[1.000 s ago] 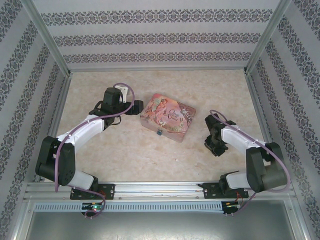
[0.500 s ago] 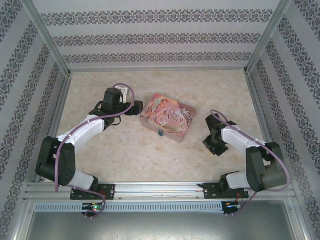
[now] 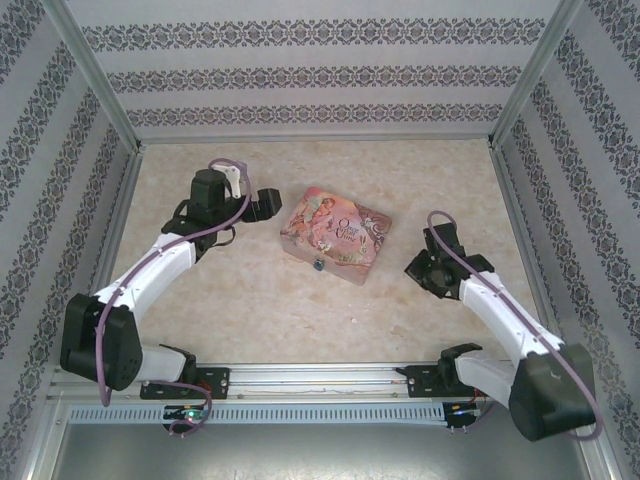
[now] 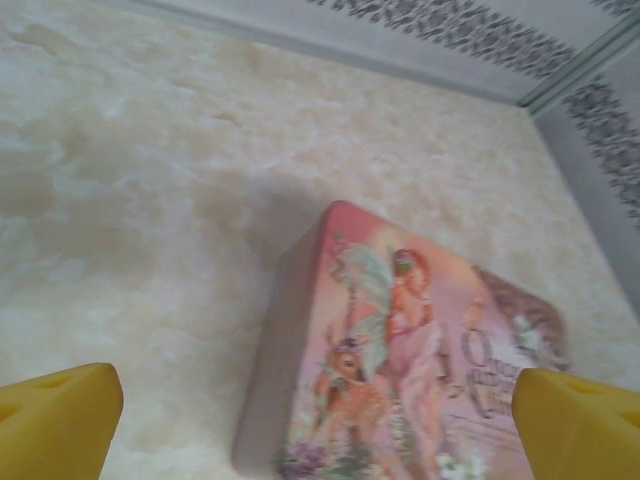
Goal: Unlock the padlock with the key
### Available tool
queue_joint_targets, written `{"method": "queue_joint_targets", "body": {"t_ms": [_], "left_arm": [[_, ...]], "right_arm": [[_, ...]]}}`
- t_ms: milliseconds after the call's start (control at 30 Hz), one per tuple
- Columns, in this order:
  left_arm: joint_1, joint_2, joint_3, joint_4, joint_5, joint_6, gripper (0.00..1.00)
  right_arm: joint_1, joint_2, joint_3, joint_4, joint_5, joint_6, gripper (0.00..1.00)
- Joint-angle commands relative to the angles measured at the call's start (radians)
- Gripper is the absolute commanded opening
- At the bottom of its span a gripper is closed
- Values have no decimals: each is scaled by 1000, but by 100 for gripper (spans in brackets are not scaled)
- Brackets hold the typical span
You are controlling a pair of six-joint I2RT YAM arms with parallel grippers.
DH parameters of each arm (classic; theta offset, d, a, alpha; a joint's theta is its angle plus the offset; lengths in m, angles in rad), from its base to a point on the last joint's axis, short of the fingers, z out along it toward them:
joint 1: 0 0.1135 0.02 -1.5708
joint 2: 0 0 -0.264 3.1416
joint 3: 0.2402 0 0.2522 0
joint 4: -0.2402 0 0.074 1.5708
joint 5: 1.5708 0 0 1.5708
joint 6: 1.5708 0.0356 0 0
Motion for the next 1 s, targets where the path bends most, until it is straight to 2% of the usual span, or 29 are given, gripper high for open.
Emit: {"method": "queue_joint_targets", "body": {"t_ms": [0, 167, 367, 600, 767, 967], "left_arm": [[5, -27, 45, -28, 120, -142, 99], [6, -12, 51, 19, 246, -390, 96], [-35, 1, -34, 318, 309, -751, 94], [-119, 48, -56, 493, 255, -1036, 94], [-177, 107, -104, 715, 204, -1276, 93], [-244, 166, -125, 853, 141, -1425, 91]], "right_arm": [[20, -73, 21, 169, -146, -167, 0], [42, -77, 99, 251, -338, -268, 0], [106, -34, 164, 436, -477, -243, 0], [201, 45, 231, 591, -519, -258, 0], [258, 114, 273, 645, -523, -277, 0], [299, 191, 309, 705, -512, -280, 0]]}}
